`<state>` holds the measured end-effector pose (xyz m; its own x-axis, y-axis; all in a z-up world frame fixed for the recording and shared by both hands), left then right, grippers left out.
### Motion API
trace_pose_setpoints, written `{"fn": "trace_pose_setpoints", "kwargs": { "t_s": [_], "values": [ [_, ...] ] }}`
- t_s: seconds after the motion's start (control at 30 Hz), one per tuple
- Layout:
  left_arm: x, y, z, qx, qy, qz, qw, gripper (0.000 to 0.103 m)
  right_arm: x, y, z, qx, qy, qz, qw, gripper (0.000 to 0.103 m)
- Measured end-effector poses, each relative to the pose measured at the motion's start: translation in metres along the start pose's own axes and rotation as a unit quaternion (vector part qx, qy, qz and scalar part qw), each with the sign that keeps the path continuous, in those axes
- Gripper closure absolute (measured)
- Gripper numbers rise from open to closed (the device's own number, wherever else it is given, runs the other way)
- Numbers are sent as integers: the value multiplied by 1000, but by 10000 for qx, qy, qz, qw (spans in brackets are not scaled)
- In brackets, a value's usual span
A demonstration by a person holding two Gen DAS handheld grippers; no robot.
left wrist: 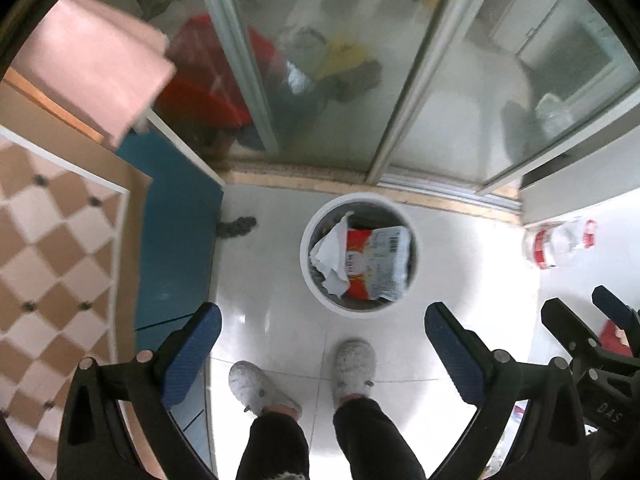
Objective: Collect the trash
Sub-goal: 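Move both tools back over the counter, then grasp the green scrap with the left tool while the right tool grasps a white paper strip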
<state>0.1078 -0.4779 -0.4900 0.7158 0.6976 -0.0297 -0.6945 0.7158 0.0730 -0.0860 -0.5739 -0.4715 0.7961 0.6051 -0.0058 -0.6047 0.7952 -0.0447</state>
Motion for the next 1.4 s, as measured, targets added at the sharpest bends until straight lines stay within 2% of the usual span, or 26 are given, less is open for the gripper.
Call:
{"fn": "trace_pose_setpoints", "kwargs": {
  "t_s": [0.2,0.47,0.57,0.7,0.77,0.83,0.87,0.97,1.07,1.13,1.23,1.3,1.33,1.4],
  "values": [
    [-5,27,94,-235,73,-17,9997,0,-3,21,122,-314,2,-9,9995,0],
    [5,45,194,-613,297,233,9974,0,-1,46,234,-606,-341,1,9976,0],
    [27,38,224,-889,163,460,9948,0,11,43,266,-774,-781,146,9938,0],
    [93,31,265,-1347,-137,1028,9854,0,67,22,303,-1099,-1175,909,9828,1],
    [141,29,281,-1553,-242,1463,9767,0,105,12,310,-1064,-1382,1302,9760,16],
    [196,32,294,-1713,-415,1948,9649,0,155,1,315,-907,-1583,1794,9667,40],
    [224,35,296,-1732,-550,2175,9590,0,184,-5,317,-824,-1700,2036,9607,43],
    [321,49,293,-1569,-1065,2972,9358,0,261,-18,319,-750,-1858,2571,9454,43],
    [421,69,275,-1250,-1340,3764,9081,0,353,-36,318,-737,-1830,3099,9301,38],
    [480,85,256,-995,-1503,4288,8852,0,420,-53,313,-746,-1689,3461,9198,26],
    [546,105,226,-696,-1587,4896,8546,0,528,-79,291,-733,-1220,4113,9003,23],
    [574,110,206,-541,-1586,5105,8434,0,585,-92,272,-677,-864,4519,8853,23],
    [586,111,194,-425,-1582,5179,8396,0,613,-95,259,-661,-641,4772,8739,23],
    [598,109,180,-291,-1476,5235,8386,0,657,-104,236,-604,-252,5206,8513,23]
  ]
}}
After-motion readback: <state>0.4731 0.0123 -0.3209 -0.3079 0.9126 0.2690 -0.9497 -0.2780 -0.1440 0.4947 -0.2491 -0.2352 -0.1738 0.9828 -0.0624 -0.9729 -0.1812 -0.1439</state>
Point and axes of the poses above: each gripper's, at about its wrist camera, not at the fingertips, and z roughly against the way its jaws point, x to its left, y to its underside, the point moved 4 cm from there along -z, roughly the way its jaws point, and after that the axes turned 12 degrees about x, right-handed, at the moved point
